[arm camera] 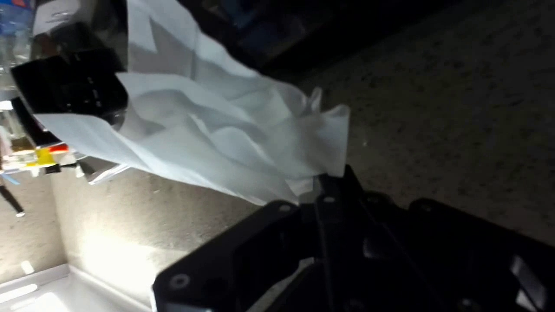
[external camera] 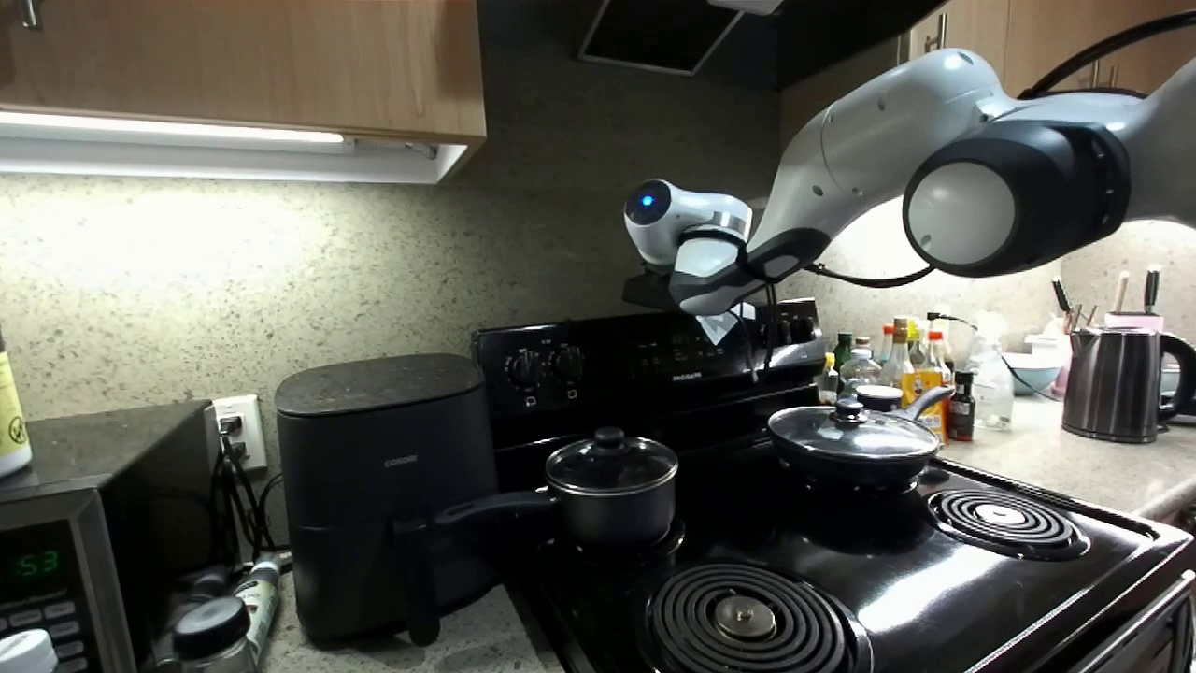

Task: Use the tissue to wipe the kitchen control pad

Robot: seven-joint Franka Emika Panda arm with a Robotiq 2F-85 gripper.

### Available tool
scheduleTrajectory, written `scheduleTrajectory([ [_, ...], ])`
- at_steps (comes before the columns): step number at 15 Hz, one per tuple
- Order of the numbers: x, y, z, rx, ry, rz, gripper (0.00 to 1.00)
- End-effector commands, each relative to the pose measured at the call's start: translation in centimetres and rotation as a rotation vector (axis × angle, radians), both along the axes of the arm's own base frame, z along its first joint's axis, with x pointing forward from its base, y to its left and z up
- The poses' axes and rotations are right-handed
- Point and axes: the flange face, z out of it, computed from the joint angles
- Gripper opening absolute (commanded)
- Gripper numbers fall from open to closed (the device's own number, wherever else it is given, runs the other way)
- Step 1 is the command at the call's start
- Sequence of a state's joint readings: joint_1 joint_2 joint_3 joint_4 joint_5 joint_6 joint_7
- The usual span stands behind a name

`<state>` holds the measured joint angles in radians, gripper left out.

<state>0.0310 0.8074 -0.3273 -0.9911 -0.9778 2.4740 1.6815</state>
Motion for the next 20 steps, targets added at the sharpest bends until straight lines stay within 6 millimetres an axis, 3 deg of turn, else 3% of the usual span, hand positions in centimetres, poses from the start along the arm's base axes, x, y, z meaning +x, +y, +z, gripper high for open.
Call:
scheduleTrajectory([
  [1,-0.1,2.1,1.3,0.023,0.041,0.189,0.06],
  [10,-0.3,13.3,2.0,0.058,0.186,0.620,0.07],
  [14,-1.3,17.2,3.1,0.061,0.303,0.792,0.07],
  [17,-2.1,17.2,5.7,0.031,0.326,0.826,0.07],
  [20,-3.7,14.0,9.5,0.026,0.299,0.761,0.07],
])
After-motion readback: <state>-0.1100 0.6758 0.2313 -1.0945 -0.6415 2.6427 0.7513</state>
